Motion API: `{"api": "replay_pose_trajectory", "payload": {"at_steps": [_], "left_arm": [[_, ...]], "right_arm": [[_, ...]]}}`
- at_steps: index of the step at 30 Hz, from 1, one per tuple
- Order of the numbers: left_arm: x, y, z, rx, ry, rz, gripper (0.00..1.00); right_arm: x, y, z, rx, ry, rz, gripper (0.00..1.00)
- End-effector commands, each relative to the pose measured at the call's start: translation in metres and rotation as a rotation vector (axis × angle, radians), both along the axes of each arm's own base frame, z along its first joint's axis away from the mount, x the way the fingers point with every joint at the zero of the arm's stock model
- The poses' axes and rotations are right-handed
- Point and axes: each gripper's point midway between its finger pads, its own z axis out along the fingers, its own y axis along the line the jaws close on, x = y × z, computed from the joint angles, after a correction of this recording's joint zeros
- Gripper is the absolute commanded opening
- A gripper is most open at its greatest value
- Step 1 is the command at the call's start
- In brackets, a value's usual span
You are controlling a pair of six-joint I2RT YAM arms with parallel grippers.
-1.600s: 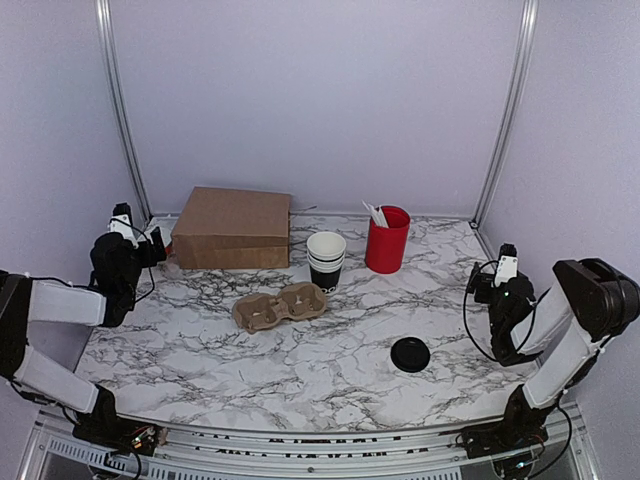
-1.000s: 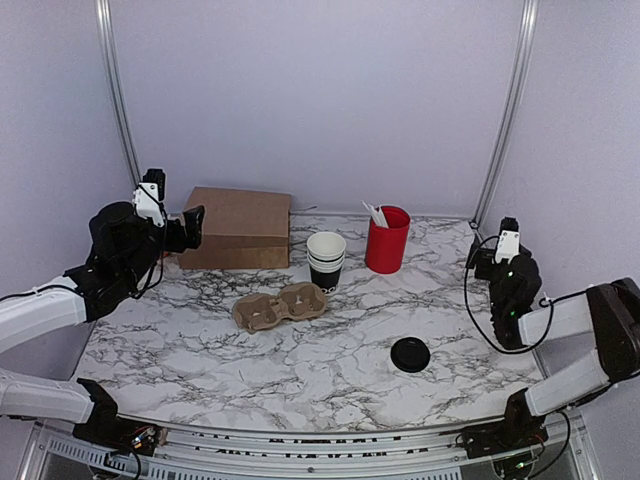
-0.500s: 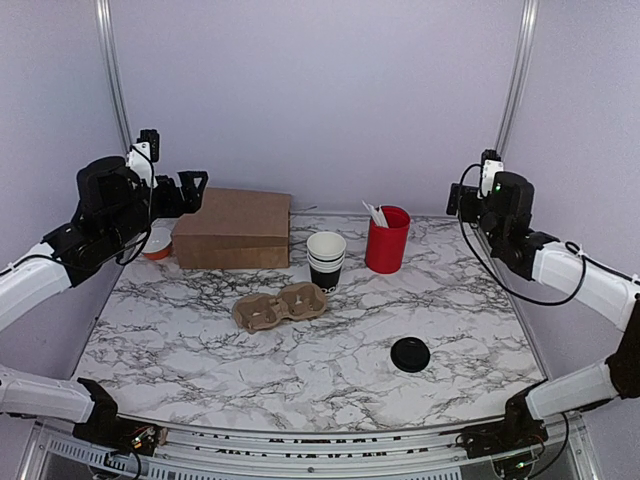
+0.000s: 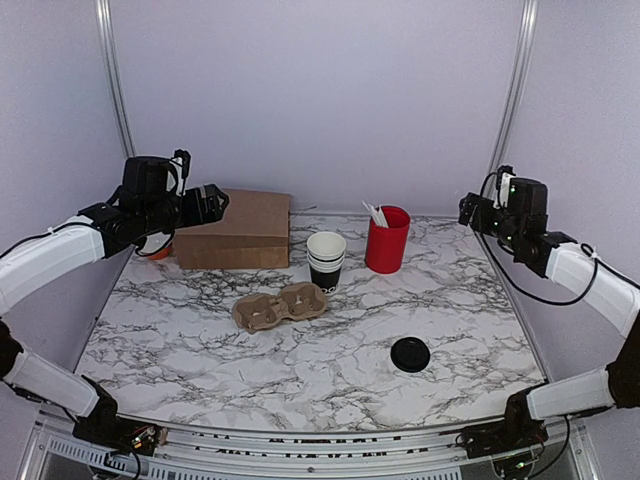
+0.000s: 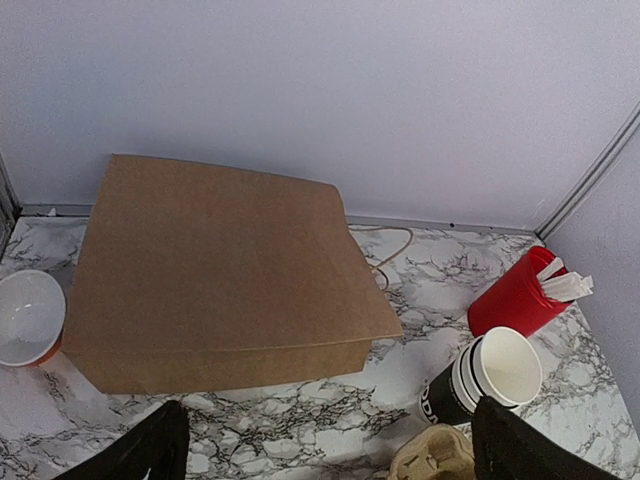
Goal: Pack the takeout coffee
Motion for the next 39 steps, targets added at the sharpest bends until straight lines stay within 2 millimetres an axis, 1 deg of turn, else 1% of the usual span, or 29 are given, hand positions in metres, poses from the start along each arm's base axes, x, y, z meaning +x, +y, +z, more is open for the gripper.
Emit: {"api": "replay_pose_trajectory", "payload": {"at_steps": [1, 4, 7, 10, 11, 14, 16, 17, 20, 24, 25, 27, 28, 32, 34, 38, 39], "left_arm": [[-0.001, -0.019, -0.023, -0.042, 0.107, -0.063, 0.99], [-0.003, -0.026, -0.041, -0.033, 0.155, -0.082, 0.99], [-0.007, -0.033, -0.059, -0.023, 0.202, -0.101, 0.99], [-0.012, -0.038, -0.07, -0.025, 0.231, -0.129, 0.99], [-0.014, -0.039, -0.073, -0.026, 0.239, -0.137, 0.99], [-0.015, -0.041, -0.076, -0.029, 0.249, -0.138, 0.99], [-0.015, -0.04, -0.076, -0.03, 0.247, -0.135, 0.99], [-0.015, -0.039, -0.074, -0.033, 0.243, -0.131, 0.99], [-0.016, -0.036, -0.066, -0.033, 0.221, -0.123, 0.99], [-0.019, -0.031, -0.056, -0.019, 0.187, -0.12, 0.99], [-0.021, -0.029, -0.054, -0.013, 0.179, -0.119, 0.99], [-0.022, -0.027, -0.05, -0.002, 0.161, -0.117, 0.99], [-0.022, -0.024, -0.049, 0.003, 0.155, -0.109, 0.99], [-0.025, -0.019, -0.046, 0.009, 0.141, -0.095, 0.99], [-0.026, -0.017, -0.043, 0.014, 0.131, -0.088, 0.99], [-0.028, -0.014, -0.039, 0.016, 0.117, -0.084, 0.99], [-0.028, -0.014, -0.038, 0.015, 0.115, -0.083, 0.99]], "right_arm": [[0.005, 0.055, -0.015, 0.079, 0.104, 0.202, 1.0], [0.003, 0.098, -0.023, 0.037, 0.15, 0.281, 1.0], [0.001, 0.14, -0.028, 0.074, 0.191, 0.379, 0.98], [-0.002, 0.183, -0.034, 0.086, 0.237, 0.464, 0.95], [-0.001, 0.196, -0.032, 0.085, 0.242, 0.479, 0.93], [0.004, 0.227, -0.039, 0.099, 0.281, 0.505, 0.88], [0.01, 0.242, -0.044, 0.112, 0.302, 0.511, 0.85], [0.014, 0.249, -0.053, 0.115, 0.327, 0.507, 0.84], [0.024, 0.265, -0.06, 0.12, 0.365, 0.502, 0.8], [0.034, 0.277, -0.074, 0.126, 0.422, 0.494, 0.73], [0.035, 0.279, -0.078, 0.129, 0.435, 0.493, 0.7], [0.038, 0.283, -0.084, 0.134, 0.455, 0.488, 0.59], [0.041, 0.284, -0.084, 0.136, 0.462, 0.484, 0.56], [0.044, 0.293, -0.093, 0.133, 0.486, 0.487, 0.48], [0.045, 0.299, -0.099, 0.127, 0.503, 0.491, 0.46], [0.042, 0.307, -0.111, 0.102, 0.54, 0.489, 0.39], [0.044, 0.31, -0.106, 0.1, 0.527, 0.487, 0.36]]}}
